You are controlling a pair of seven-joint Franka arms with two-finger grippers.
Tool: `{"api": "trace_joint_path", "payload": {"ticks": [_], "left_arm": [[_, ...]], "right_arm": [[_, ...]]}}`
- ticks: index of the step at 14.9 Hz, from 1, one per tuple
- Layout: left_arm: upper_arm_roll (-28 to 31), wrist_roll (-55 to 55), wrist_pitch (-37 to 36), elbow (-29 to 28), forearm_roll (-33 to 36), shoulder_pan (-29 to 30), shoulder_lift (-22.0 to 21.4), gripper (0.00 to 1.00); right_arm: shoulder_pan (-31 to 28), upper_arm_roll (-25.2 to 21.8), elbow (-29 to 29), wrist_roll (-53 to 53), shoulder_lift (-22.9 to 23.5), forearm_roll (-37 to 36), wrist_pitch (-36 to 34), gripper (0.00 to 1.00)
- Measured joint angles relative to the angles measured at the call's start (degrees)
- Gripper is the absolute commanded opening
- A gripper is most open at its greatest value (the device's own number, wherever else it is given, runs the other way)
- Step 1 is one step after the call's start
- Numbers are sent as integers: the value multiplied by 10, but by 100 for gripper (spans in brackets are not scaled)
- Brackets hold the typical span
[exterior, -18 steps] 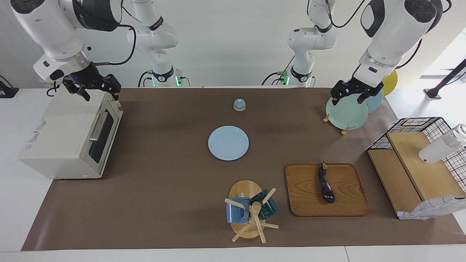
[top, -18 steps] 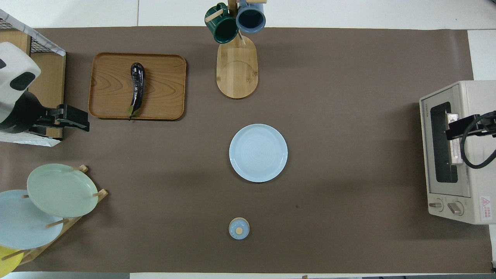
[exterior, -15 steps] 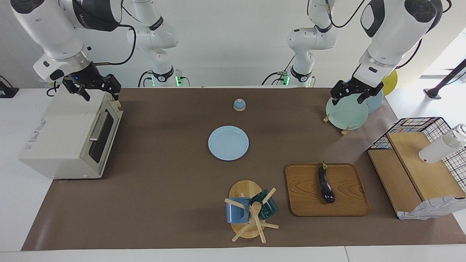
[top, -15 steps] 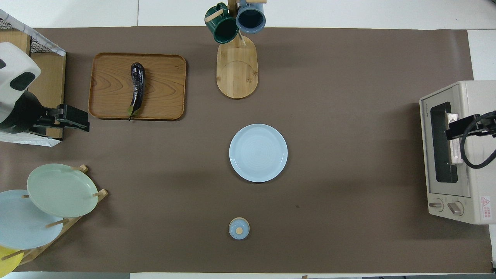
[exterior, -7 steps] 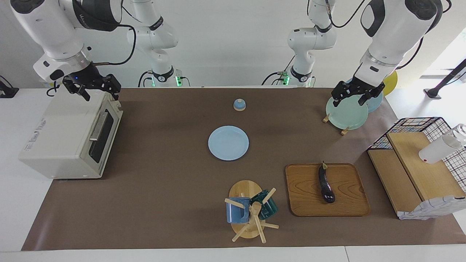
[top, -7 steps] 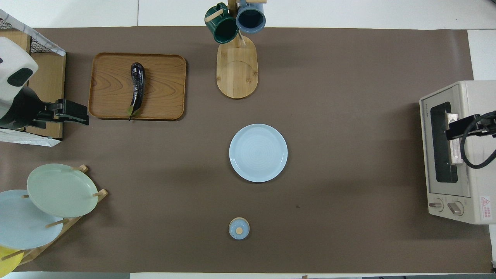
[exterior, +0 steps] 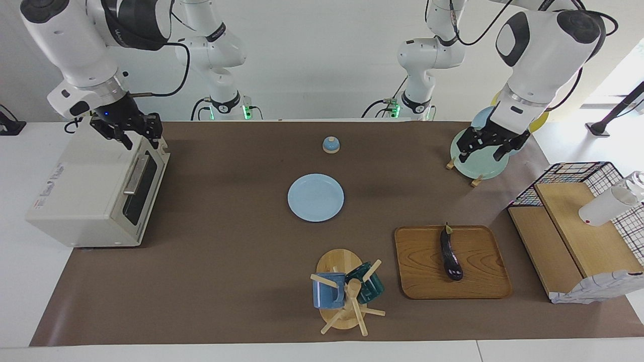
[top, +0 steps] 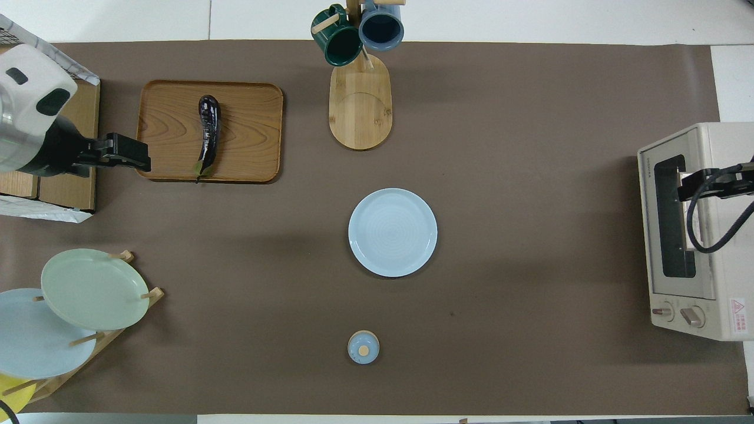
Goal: Put eggplant into oven
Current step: 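Grasp the eggplant with the left gripper while the right gripper reaches the oven, then pull the oven door open with the right gripper while the left gripper lifts the eggplant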
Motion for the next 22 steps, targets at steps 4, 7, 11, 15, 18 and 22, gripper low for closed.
{"api": "trace_joint_path", "payload": {"ticks": [4,7,11,15,18,22], "left_arm": [[0,3,68,41,-1,0,116,100],[0,22,126,59,0,0,188,100],[0,59,200,62,11,-5,255,100],[-3,64,247,62,14,-10,285,100],[-3,68,266,49,15,-13,286,100],[-3,89,273,39,15,-13,286,67]], "right_arm": [[-9,-1,-55,0,-16,-2,41,0],[-28,-3,-86,-1,-19,-11,80,0],[-38,-4,-119,-1,-15,-40,111,0],[-44,-4,-133,-1,2,-48,135,0],[-43,-4,-144,-2,12,-65,146,0],[-41,2,-154,-4,7,-77,156,0]]}}
